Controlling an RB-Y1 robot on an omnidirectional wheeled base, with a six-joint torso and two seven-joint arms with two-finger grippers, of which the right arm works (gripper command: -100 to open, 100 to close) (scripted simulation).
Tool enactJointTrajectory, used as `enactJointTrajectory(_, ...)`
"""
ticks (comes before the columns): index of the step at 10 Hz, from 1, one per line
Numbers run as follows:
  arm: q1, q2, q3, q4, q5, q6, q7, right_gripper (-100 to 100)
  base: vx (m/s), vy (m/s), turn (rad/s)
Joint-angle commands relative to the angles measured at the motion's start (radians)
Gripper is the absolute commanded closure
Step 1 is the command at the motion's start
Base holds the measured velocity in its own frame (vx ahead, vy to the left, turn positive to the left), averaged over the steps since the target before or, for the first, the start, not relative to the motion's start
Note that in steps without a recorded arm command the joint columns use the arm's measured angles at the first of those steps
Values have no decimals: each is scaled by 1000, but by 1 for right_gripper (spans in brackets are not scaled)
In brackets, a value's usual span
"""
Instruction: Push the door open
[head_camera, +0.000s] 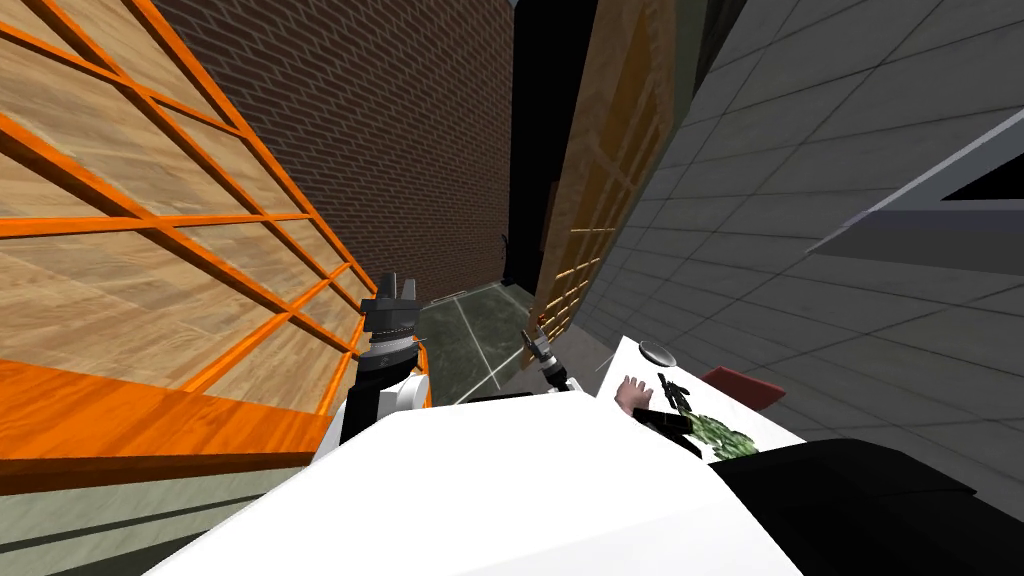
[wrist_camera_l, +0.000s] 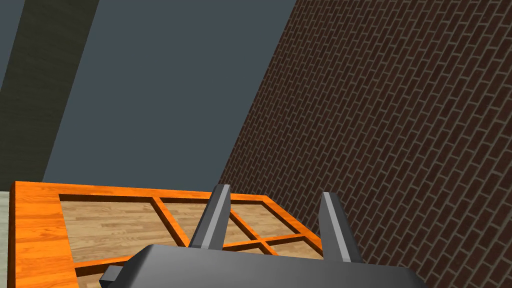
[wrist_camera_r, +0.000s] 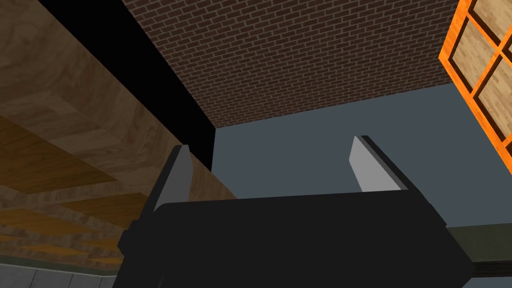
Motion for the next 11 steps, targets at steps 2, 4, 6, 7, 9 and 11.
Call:
enactJointTrajectory(2,-8,-3,3,53,24,-16,48,-100,118,-63,76)
enactJointTrajectory(4,-13,-5,5,91,41,-28,81,-100,85,-54,62)
enactJointTrajectory(6,-15,-8,5,126,56,-38,110,-100,65,-45,52)
enactJointTrajectory(7,-17,-11,5,149,65,-45,129,-100,82,-84,57)
enactJointTrajectory(9,-19,-15,6,182,80,-55,157,-100,75,-84,44)
enactJointTrajectory(11,-18,-22,4,211,91,-63,180,-100,49,-100,42)
